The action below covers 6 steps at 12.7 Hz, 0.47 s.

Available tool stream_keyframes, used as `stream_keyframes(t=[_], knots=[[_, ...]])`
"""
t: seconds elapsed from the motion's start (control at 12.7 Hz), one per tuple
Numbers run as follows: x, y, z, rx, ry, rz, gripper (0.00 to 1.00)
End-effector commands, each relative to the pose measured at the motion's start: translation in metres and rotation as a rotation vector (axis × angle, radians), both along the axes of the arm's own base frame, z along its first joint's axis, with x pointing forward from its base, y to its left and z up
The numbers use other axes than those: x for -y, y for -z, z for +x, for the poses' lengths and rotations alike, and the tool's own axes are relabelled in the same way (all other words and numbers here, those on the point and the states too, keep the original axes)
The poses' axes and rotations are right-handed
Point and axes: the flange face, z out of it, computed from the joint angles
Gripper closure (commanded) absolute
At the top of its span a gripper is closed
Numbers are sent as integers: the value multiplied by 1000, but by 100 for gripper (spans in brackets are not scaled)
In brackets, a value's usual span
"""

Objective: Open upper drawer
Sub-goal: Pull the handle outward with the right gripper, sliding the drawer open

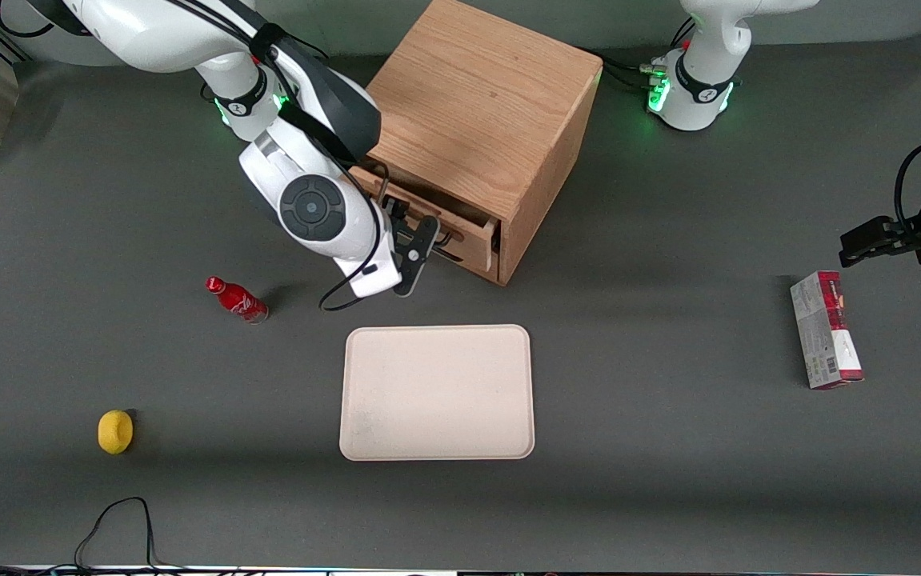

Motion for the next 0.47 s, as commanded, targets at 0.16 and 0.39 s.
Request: stream_keyframes(t=[0.16,0.39], knots=[[27,-3,33,38,-22,17,0],[54,-3,53,57,-10,8,0]])
